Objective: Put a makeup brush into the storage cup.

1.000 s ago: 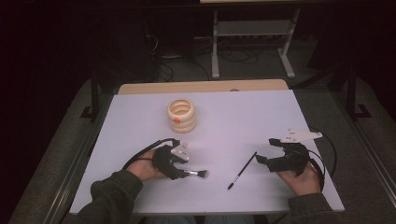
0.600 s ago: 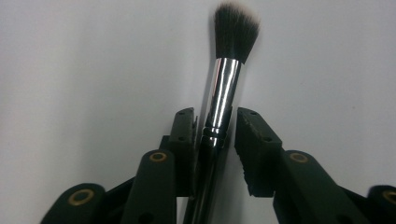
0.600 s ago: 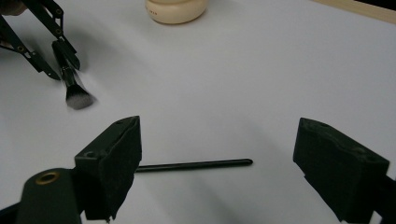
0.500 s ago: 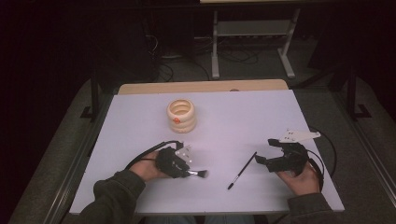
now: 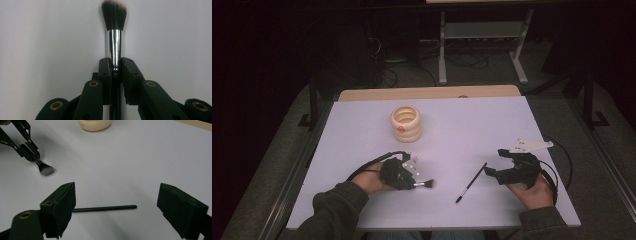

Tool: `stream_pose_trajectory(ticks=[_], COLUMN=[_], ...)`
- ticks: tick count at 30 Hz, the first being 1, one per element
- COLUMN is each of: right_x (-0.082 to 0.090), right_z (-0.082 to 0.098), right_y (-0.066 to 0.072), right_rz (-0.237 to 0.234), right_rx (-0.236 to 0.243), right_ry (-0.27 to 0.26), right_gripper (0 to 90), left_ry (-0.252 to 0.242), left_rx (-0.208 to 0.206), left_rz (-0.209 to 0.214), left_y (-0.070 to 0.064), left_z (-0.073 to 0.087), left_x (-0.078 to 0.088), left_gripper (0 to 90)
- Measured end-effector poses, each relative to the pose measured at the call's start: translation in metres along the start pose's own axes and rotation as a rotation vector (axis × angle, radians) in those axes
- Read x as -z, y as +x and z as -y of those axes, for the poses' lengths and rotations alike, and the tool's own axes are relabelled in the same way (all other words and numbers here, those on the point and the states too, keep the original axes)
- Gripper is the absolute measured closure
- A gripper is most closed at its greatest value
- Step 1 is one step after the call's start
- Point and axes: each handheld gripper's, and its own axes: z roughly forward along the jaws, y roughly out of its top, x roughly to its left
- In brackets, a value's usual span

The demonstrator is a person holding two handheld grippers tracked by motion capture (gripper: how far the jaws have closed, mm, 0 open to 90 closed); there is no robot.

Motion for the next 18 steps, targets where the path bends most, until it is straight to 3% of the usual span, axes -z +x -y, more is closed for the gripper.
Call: stream_pose_trajectory(ticks=[9,13,18], right_x=[-0.002,-0.003,-0.003], right_z=[0.0,0.0,0.0], right_y=[0.001,0.001,0.002], right_rz=[-0.002,-0.003,-0.012], right_rx=[-0.008,-0.001,-0.003], right_ry=[0.007,0.005,0.002], right_gripper=[14.5,14.5,14.5], left_ry=[0.011,-0.003,-0.06], left_rx=[0.024,0.032,0.049], left_rz=[0.001,-0.001,-0.006], left_y=[0.001,0.001,-0.001], left_z=[0.002,0.002,0.004], left_x=[0.002,0.006,0.019], left_gripper=[78.7,78.7,78.9])
